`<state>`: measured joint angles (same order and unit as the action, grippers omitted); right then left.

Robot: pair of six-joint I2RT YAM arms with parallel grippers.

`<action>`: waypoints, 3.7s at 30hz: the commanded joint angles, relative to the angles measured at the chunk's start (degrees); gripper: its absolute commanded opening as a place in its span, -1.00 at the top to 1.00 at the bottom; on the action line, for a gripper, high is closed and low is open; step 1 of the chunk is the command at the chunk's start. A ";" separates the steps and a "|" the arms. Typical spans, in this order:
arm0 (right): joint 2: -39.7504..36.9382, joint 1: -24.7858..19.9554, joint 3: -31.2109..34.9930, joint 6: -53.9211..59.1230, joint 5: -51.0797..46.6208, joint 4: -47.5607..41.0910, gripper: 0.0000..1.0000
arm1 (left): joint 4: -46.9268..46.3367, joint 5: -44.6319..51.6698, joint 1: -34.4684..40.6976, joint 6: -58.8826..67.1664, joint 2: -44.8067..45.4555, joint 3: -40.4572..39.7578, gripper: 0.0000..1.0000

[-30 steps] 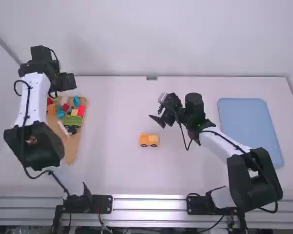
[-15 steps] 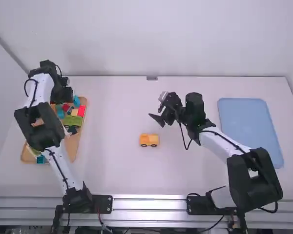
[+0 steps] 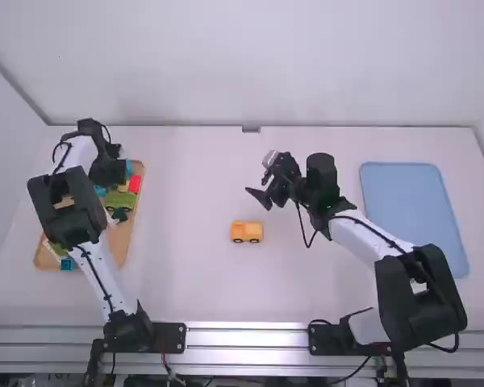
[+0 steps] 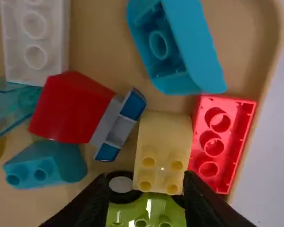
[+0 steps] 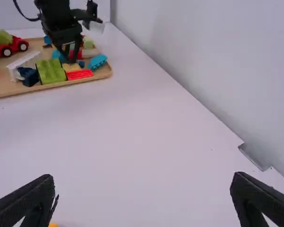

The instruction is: Assemble lego blocks to make yellow taxi

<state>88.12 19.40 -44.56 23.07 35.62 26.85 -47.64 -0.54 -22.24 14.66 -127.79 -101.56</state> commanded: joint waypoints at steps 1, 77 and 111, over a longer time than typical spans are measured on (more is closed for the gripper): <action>-0.15 0.15 -0.50 -0.35 0.33 0.17 -0.97 | 0.42 0.09 0.04 0.22 -0.42 1.38 0.17; -0.15 -5.20 -0.44 -0.79 0.50 -4.74 -0.97 | 19.91 9.84 33.29 -88.02 34.42 45.75 0.95; -0.15 -5.55 -0.42 -0.52 0.48 -7.85 -0.97 | 19.15 8.70 41.94 -126.75 19.15 40.39 -0.51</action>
<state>88.12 13.87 -44.56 22.57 35.62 19.05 -28.32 7.77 19.57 -113.49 -107.87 -60.86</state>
